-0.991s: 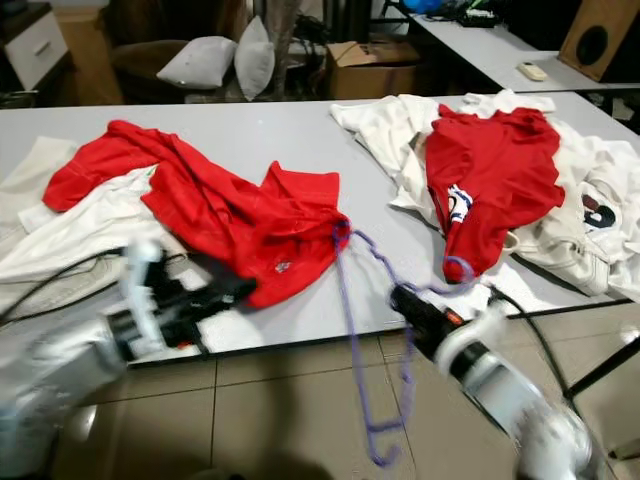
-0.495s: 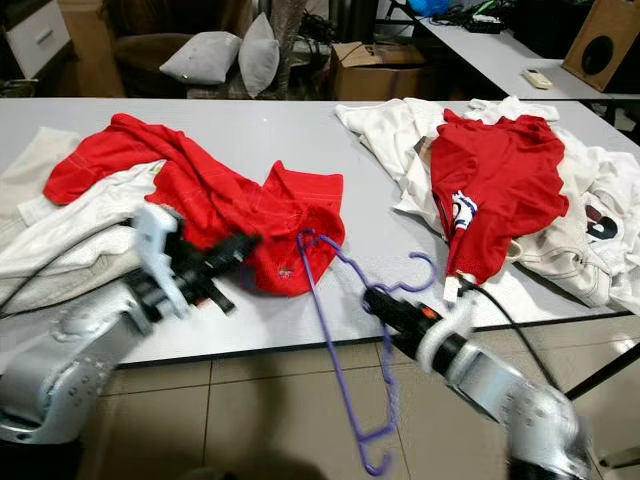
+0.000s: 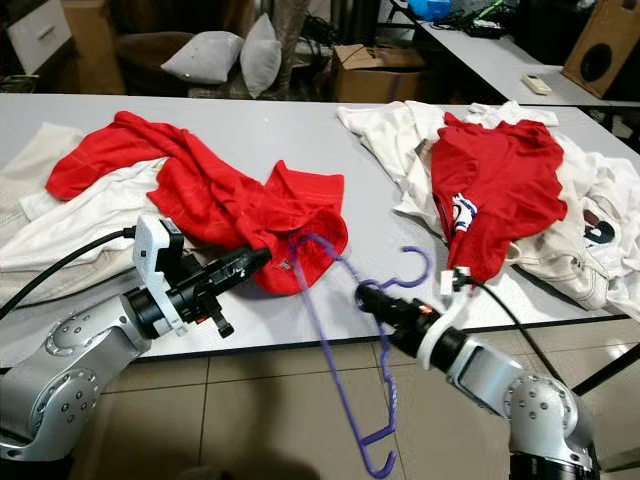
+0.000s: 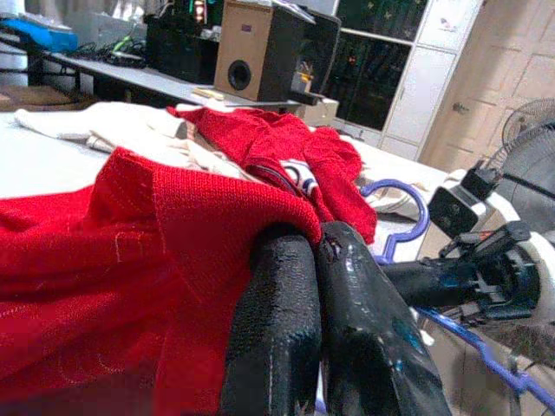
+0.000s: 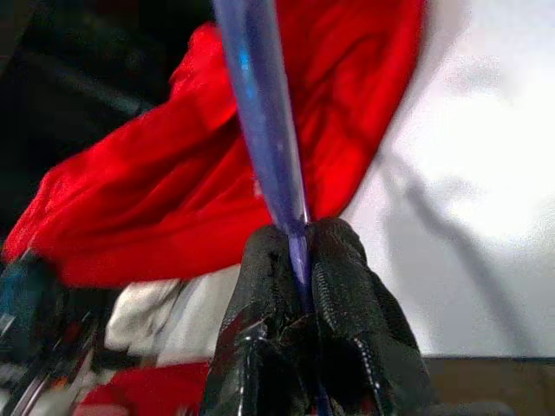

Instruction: Hang hanger

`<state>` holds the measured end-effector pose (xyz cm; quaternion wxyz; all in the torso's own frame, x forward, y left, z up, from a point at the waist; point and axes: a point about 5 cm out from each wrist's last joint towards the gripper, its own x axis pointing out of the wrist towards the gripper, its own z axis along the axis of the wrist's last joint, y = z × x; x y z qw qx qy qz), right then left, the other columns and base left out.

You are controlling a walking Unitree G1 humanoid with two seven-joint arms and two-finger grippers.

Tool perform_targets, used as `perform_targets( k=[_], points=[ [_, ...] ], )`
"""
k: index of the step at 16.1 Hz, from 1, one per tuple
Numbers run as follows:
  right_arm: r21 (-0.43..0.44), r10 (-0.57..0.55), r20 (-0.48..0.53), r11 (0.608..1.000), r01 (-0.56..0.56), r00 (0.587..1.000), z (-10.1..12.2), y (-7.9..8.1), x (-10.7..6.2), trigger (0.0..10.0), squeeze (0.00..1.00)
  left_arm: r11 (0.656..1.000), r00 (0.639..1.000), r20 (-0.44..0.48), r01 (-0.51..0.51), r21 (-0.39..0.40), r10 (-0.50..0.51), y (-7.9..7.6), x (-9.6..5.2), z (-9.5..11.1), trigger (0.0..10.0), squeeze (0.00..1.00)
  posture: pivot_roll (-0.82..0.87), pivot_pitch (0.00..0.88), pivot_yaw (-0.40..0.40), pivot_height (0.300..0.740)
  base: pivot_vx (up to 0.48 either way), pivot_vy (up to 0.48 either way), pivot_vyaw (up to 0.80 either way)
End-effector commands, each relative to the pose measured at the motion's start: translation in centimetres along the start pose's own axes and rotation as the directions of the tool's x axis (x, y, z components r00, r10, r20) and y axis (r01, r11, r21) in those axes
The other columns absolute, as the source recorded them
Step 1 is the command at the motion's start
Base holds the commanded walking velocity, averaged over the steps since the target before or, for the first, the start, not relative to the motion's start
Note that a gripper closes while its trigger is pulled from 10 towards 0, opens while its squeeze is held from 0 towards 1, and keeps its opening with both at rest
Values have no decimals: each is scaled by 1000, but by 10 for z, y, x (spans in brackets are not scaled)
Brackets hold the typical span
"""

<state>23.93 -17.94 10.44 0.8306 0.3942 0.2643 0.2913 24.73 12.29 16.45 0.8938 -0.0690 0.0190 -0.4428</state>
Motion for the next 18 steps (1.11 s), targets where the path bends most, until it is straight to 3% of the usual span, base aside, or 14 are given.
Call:
perform_targets(
  k=[1, 6, 7, 10, 12, 16, 18],
  points=[
    [-32, 54, -16, 998, -55, 998, 4, 8, 0, 10000, 0, 999, 999, 13, 38, 36, -39, -4, 2, 5, 0, 0, -5, 0, -72, 740, 0, 0, 0],
    [-21, 35, -75, 999, -36, 997, 2, -3, 8, 10000, 0, 977, 977, 13, 215, 15, -215, -23, 2, 7, 0, 0, -4, 0, -74, 740, 0, 0, 0],
    [-5, 30, -67, 1000, -30, 997, 5, -8, 11, 10000, 0, 960, 960, -11, 281, -1, -281, -30, 1, 5, 0, 0, -7, 0, -70, 740, 0, 0, 0],
    [52, 43, -12, 998, -42, 999, 15, -14, 16, 10000, 0, 946, 942, -90, 324, -11, -323, -32, -4, -4, 0, 0, -7, 0, -70, 740, 0, 0, 0],
    [98, 21, 17, 995, -23, 1000, 18, -21, 18, 10000, 0, 954, 949, -112, 300, 14, -296, -28, -7, -5, 0, 0, 3, 0, -71, 740, 0, 0, 0],
    [197, -58, 64, 979, 44, 996, 19, -32, 21, 10000, 0, 982, 981, -127, 160, 100, -147, -9, -5, -5, 0, 0, 3, 0, -71, 740, 0, 0, 0],
    [262, -92, 86, 963, 66, 992, 14, -34, 25, 10000, 0, 987, 995, -82, 67, 147, -56, 2, -1, 0, 0, 0, 17, 0, -70, 740, 0, 0, 0]
  ],
)
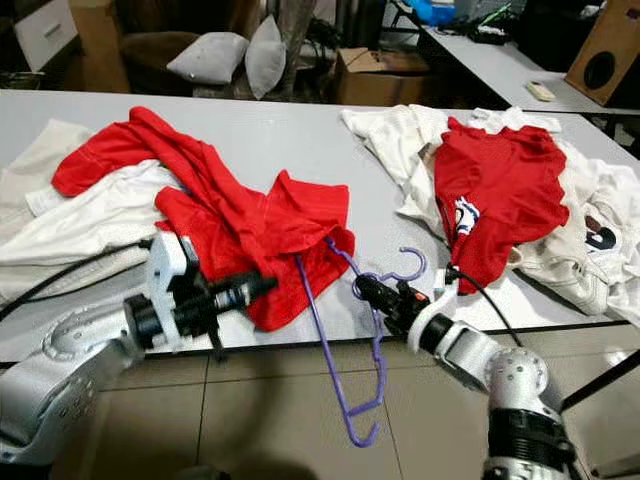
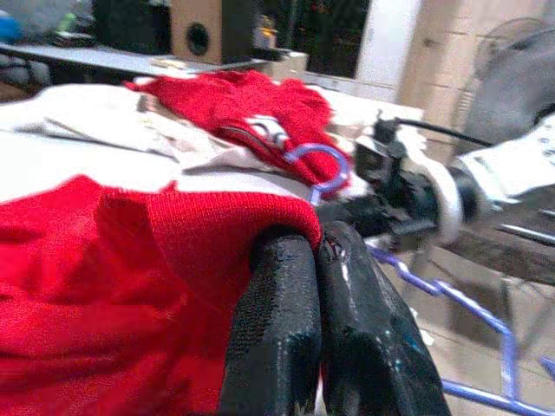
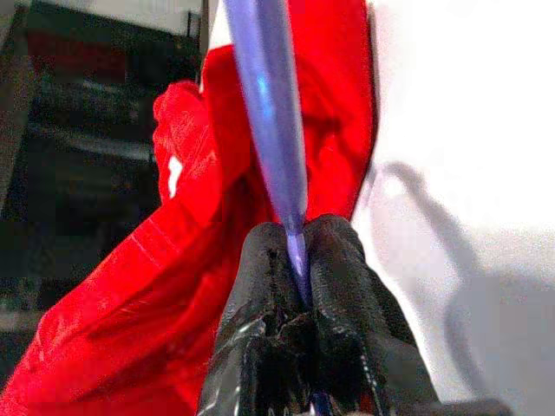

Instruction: Hang hanger

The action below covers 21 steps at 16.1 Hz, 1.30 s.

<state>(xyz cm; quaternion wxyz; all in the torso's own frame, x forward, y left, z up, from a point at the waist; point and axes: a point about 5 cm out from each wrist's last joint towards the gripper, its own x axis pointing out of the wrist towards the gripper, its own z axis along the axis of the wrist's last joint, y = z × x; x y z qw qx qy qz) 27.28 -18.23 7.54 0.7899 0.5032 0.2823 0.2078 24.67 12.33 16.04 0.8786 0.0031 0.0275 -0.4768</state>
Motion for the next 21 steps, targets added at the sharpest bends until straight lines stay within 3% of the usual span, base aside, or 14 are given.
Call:
perform_targets(
  k=[1, 4, 6, 7, 9, 10, 12, 14, 16, 19, 21],
  points=[
    [18, -11, 28, 1000, 11, 1000, 3, 0, 0, 10000, 0, 998, 998, 36, -45, 38, 44, 6, 1, 8, 0, 0, 17, 0, -69, 740, 0, 0, 0],
    [94, -69, 40, 993, 65, 997, -10, -8, 4, 10000, 0, 991, 965, 228, -134, 12, 128, 14, 4, 30, 0, 0, 17, 0, -63, 740, 0, 0, 0],
    [124, -95, 63, 989, 87, 994, -9, -12, 3, 10000, 0, 991, 954, 270, -133, 0, 128, 13, 3, 34, 0, 0, 17, 0, -63, 740, 0, 0, 0],
    [133, -101, 86, 987, 89, 991, -7, -12, 4, 10000, 0, 995, 965, 242, -101, 1, 98, 11, 0, 30, 0, 0, 24, 0, -57, 740, 0, 0, 0],
    [159, -52, 167, 987, 25, 985, 6, -1, 9, 10000, 0, 998, 1000, -3, -4, 57, 4, 2, -4, -1, 0, 0, 25, 0, -52, 740, 0, 0, 0],
    [174, -29, 205, 985, -7, 978, 13, 5, 12, 10000, 0, 997, 994, -107, 7, 79, 1, 2, -7, -16, 0, 0, 25, 0, -52, 740, 0, 0, 0],
    [205, -4, 251, 977, -49, 968, 21, 14, 24, 10000, 0, 992, 982, -186, 16, 121, 7, 2, -7, -29, 0, 0, 23, 0, -46, 740, 0, 0, 0],
    [218, -37, 302, 975, -31, 953, 25, 22, 46, 10000, 0, 994, 990, -137, 55, 94, -41, -3, 4, -22, 0, 0, 23, 0, -46, 740, 0, 0, 0],
    [239, -93, 365, 971, 3, 926, 30, 24, 58, 10000, 0, 994, 991, -92, 100, 53, -95, -10, 11, -15, 0, 0, 23, 0, -46, 740, 0, 0, 0],
    [348, -73, 452, 932, -101, 889, 38, 41, 75, 10000, 0, 973, 974, 12, 228, -35, -227, -31, 20, -2, 0, 0, 40, 8, -29, 740, 0, 0, 0],
    [387, -81, 490, 912, -134, 868, 42, 45, 82, 10000, 0, 963, 963, -4, 268, -42, -268, -36, 20, -3, 0, 0, 42, 10, -33, 740, 0, 0, 0]
  ],
)
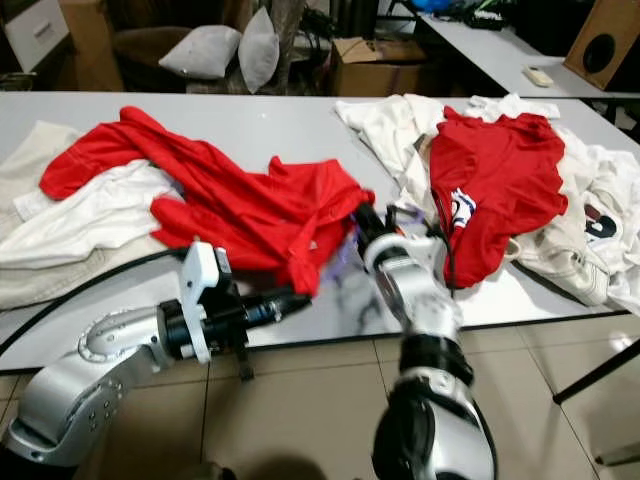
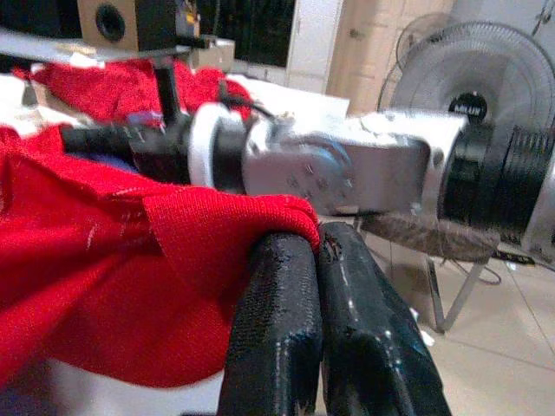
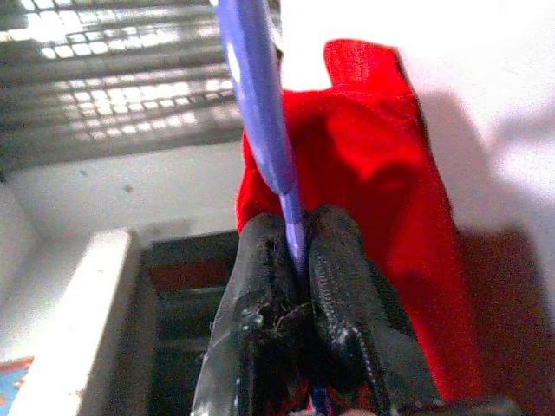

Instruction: Hang hanger

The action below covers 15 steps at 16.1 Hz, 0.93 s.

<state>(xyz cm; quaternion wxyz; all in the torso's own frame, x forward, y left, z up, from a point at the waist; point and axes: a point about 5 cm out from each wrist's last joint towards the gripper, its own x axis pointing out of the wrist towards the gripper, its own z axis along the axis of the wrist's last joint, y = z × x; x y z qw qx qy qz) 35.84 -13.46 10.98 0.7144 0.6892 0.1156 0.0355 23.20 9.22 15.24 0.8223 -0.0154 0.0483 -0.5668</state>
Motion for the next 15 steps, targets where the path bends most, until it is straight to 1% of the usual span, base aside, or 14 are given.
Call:
perform_targets(
  k=[1, 2, 3, 5, 7, 9, 10, 12, 13, 14, 15],
  points=[
    [42, 6, 58, 999, -8, 998, 7, 2, 2, 10000, 0, 998, 998, -11, 60, 9, -60, -7, 2, 2, 0, 0, 44, 9, -35, 740, 0, 0, 0],
    [64, 14, 72, 998, -19, 997, 6, 5, 4, 10000, 0, 998, 997, -46, 69, 14, -68, -8, -1, -3, 0, 0, 45, 10, -37, 740, 0, 0, 0],
    [70, 18, 78, 997, -23, 997, 5, 6, 5, 10000, 0, 997, 996, -49, 75, 9, -74, -9, -2, -3, 0, 0, 45, 10, -38, 740, 0, 0, 0],
    [39, -2, 84, 999, -2, 996, 2, 5, 7, 10000, 0, 994, 994, 8, 105, -20, -105, -13, 1, 6, 0, 0, 46, 9, -40, 740, 0, 0, 0],
    [41, -22, 104, 999, 17, 994, -2, 3, 10, 10000, 0, 987, 985, 89, 152, -49, -148, -17, 10, 18, 0, 0, 42, 6, -37, 740, 0, 0, 0],
    [87, -25, 123, 996, 14, 992, -5, 5, 12, 10000, 0, 978, 976, 89, 202, -56, -196, -22, 18, 19, 0, 0, 42, 6, -37, 740, 0, 0, 0],
    [78, -31, 122, 997, 22, 992, -7, 6, 13, 10000, 0, 977, 976, 90, 204, -57, -198, -22, 21, 19, 0, 0, 42, 6, -37, 740, 0, 0, 0],
    [42, -59, 106, 998, 55, 993, -16, 4, 15, 10000, 0, 983, 981, 107, 171, -71, -163, -18, 32, 21, 0, 0, 28, 0, -34, 740, 0, 0, 0],
    [-23, -80, 49, 996, 81, 996, -30, 3, 15, 10000, 0, 995, 991, 131, 36, -92, -24, -2, 47, 23, 0, 0, 25, 0, -33, 740, 0, 0, 0],
    [-58, -84, 25, 995, 86, 996, -35, 3, 15, 10000, 0, 994, 989, 145, -20, -106, 35, 6, 52, 23, 0, 0, 23, 0, -33, 740, 0, 0, 0],
    [-66, -82, 26, 994, 83, 996, -38, 3, 15, 10000, 0, 991, 986, 154, -41, -128, 61, 11, 55, 24, 0, 0, 21, 0, -33, 740, 0, 0, 0]
  ],
)
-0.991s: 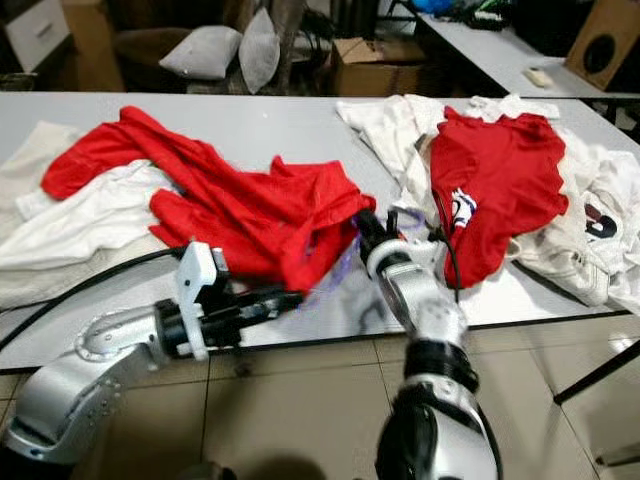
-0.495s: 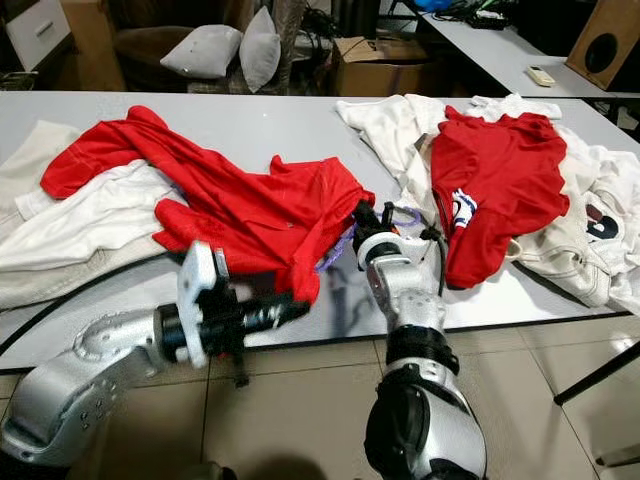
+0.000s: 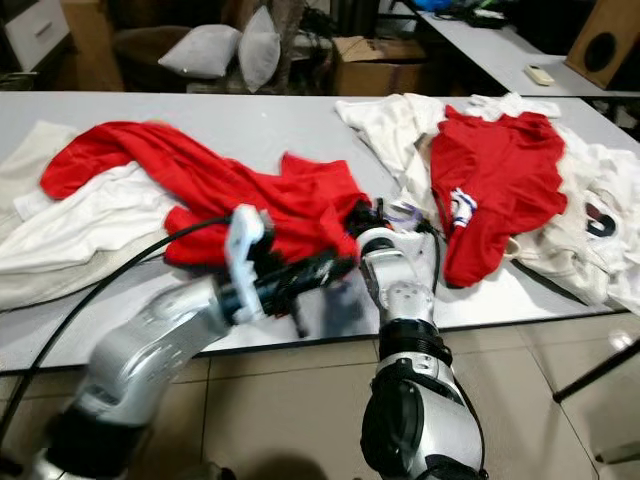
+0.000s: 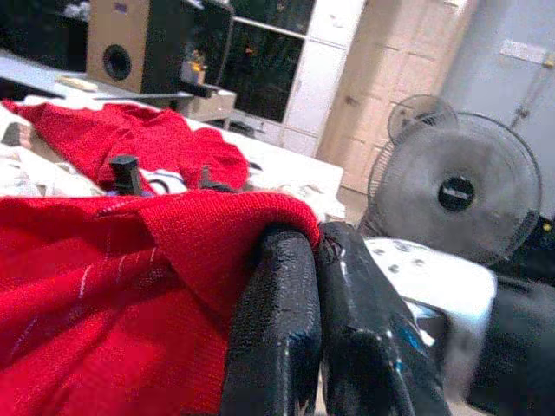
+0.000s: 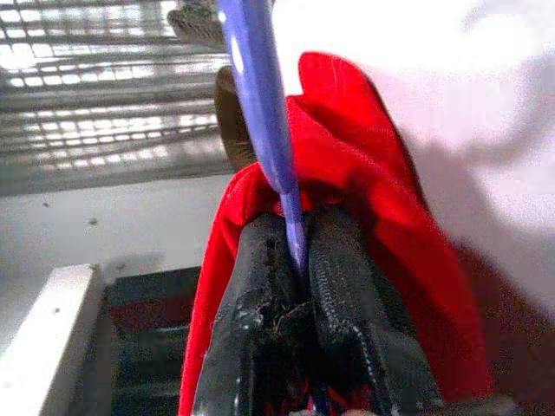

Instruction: Hang hanger

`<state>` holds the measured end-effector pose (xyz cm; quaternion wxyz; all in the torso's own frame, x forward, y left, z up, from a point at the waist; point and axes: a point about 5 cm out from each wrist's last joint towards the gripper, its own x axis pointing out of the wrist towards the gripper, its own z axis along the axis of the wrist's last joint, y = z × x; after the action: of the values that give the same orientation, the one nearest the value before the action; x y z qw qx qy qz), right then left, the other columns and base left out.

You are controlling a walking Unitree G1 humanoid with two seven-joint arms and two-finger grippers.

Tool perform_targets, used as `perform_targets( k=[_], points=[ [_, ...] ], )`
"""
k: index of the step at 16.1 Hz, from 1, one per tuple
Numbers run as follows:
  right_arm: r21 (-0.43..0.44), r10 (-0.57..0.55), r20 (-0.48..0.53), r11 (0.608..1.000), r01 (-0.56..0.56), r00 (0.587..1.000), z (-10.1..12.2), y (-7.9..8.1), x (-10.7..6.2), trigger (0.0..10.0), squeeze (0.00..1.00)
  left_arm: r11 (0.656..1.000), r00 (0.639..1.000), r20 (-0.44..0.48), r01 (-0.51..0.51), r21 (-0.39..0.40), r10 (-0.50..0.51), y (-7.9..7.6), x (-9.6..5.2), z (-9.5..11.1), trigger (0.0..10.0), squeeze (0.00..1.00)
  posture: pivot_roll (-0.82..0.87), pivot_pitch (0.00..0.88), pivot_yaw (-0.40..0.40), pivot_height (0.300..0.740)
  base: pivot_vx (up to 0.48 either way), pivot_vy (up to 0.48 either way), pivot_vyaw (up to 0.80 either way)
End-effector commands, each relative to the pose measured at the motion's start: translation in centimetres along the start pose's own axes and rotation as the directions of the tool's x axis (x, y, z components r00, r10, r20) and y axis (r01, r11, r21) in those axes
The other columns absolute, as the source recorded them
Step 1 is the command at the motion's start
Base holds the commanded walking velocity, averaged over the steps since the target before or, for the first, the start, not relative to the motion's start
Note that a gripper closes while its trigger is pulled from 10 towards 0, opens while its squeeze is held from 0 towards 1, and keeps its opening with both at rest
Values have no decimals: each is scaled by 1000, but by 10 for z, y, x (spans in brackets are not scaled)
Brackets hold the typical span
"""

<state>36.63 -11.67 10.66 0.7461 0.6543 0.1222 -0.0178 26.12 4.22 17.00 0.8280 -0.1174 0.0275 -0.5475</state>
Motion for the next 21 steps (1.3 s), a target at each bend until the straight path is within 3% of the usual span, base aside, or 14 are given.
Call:
perform_targets(
  k=[1, 2, 4, 5, 6, 7, 9, 10, 11, 12, 13, 15, 19, 21],
  points=[
    [24, -7, -15, 1000, 7, 1000, -20, 4, 1, 10000, 0, 999, 1000, 22, 22, -23, -21, -3, 3, 5, 0, 0, 21, 0, -33, 740, 0, 0, 0],
    [57, -30, 16, 998, 29, 999, -16, 0, 0, 10000, 0, 997, 998, 13, 69, -42, -68, -8, 3, 5, 0, 0, 18, 0, -27, 740, 0, 0, 0],
    [62, -27, 23, 998, 26, 999, -10, 1, 0, 10000, 0, 1000, 998, -53, 13, 8, -13, -4, -1, -6, 0, 0, 14, 0, -25, 740, 0, 0, 0],
    [31, -18, 0, 999, 18, 1000, -12, 4, -1, 10000, 0, 998, 997, -70, -41, 47, 44, 3, 0, -8, 0, 0, 16, 0, -29, 740, 0, 0, 0],
    [-3, -11, -38, 1000, 11, 999, -16, 5, -4, 10000, 0, 982, 986, -87, -133, 136, 145, 15, 3, -8, 0, 0, 16, 0, -29, 740, 0, 0, 0],
    [4, -13, -55, 1000, 13, 998, -18, 4, -6, 10000, 0, 961, 968, -48, -238, 143, 247, 25, 6, -3, 0, 0, 16, 0, -29, 740, 0, 0, 0],
    [-11, -12, -88, 1000, 11, 996, -20, 5, -12, 10000, 0, 925, 937, -26, -339, 171, 349, 38, 7, 2, 0, 0, 16, 0, -29, 740, 0, 0, 0],
    [-17, -3, -102, 1000, 1, 995, -20, 7, -17, 10000, 0, 895, 908, -23, -407, 182, 418, 47, 6, 3, 10000, 0, 17, 0, -26, 740, 0, 0, 0],
    [-25, -3, -105, 1000, 0, 995, -20, 8, -18, 10000, 0, 875, 889, -25, -445, 191, 457, 52, 5, 3, 10000, 55, 15, 0, -22, 740, 0, 0, 0],
    [-46, -4, -104, 999, -1, 995, -17, 9, -21, 10000, 0, 885, 895, -30, -435, 164, 445, 54, 4, 3, 10000, 561, 11, 0, -12, 740, 0, 0, 0],
    [-66, -5, -99, 998, -1, 995, -13, 9, -23, 10000, 0, 891, 896, -52, -431, 143, 441, 57, 2, 3, 10000, 1000, 9, 0, -7, 740, 0, 0, 0],
    [-104, -5, -98, 995, -5, 995, -9, 11, -26, 10000, 0, 885, 889, -61, -442, 145, 454, 62, -2, 5, 10000, 1000, 7, 0, -1, 740, 0, 0, 0],
    [-211, -33, -141, 977, 3, 989, -1, 13, -32, 10000, 0, 918, 921, -82, -367, 148, 382, 62, -12, 16, 10000, 1000, 8, 0, 0, 740, 0, 0, 0],
    [-197, -21, -152, 980, -9, 988, 1, 16, -34, 10000, 0, 913, 913, -99, -378, 153, 395, 66, -19, 15, 10000, 1000, 9, 0, -11, 740, 0, 0, 0]
  ],
)
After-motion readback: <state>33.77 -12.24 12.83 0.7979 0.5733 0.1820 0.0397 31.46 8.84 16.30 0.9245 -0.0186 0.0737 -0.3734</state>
